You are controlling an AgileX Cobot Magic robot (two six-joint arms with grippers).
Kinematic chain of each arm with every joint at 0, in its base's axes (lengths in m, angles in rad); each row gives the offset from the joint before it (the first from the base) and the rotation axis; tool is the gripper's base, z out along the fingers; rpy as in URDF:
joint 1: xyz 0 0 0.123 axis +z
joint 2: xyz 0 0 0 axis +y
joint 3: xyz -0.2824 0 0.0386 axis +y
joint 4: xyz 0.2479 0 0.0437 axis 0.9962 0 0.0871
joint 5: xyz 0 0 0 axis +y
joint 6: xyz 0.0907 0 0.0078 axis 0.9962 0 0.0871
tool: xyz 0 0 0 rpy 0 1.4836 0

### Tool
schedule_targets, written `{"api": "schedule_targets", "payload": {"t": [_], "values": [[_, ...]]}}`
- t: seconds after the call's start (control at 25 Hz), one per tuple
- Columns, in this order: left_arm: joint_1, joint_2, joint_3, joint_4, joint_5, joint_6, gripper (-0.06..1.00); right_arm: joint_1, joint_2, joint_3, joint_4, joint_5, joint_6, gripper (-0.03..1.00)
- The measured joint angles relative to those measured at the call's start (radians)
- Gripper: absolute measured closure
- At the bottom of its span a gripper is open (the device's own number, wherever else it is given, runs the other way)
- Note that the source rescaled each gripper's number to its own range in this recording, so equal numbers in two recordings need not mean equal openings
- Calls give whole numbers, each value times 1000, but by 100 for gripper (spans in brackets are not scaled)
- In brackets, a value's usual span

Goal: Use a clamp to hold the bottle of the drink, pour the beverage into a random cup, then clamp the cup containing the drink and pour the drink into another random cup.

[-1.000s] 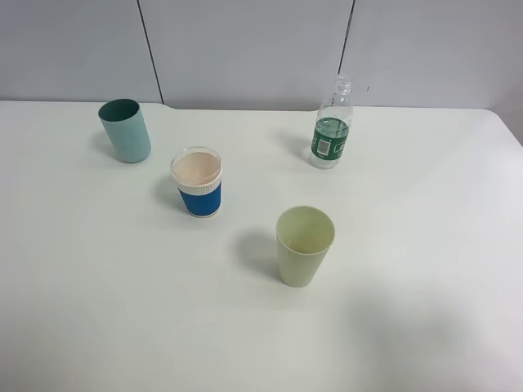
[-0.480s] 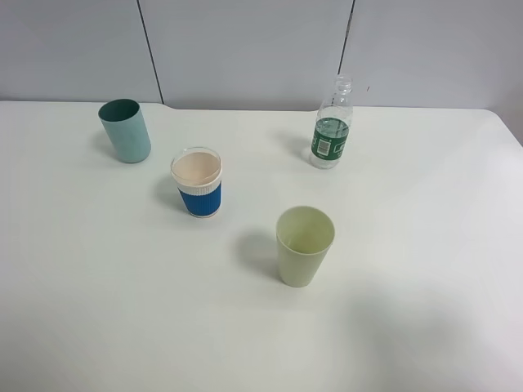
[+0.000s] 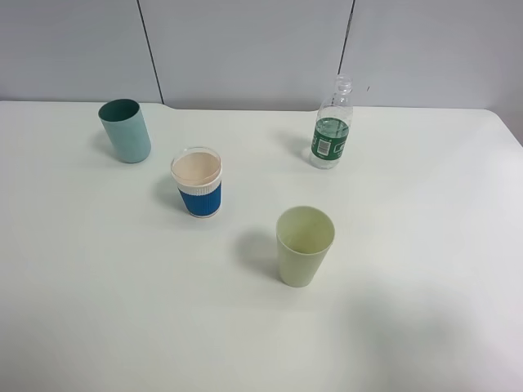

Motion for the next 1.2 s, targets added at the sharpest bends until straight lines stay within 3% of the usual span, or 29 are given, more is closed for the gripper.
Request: {"api": "schedule_targets", "payload": {"t": [0.8, 1.04, 1.2], "values": [[0, 0, 47, -8, -50, -1, -6, 0, 0, 0, 0, 0, 0, -3], [-64, 0, 47, -9, -50, -1, -6, 0, 0, 0, 0, 0, 0, -3], [-68, 0, 47, -9, -50, 0, -6, 0, 0, 0, 0, 0, 0, -3]]}}
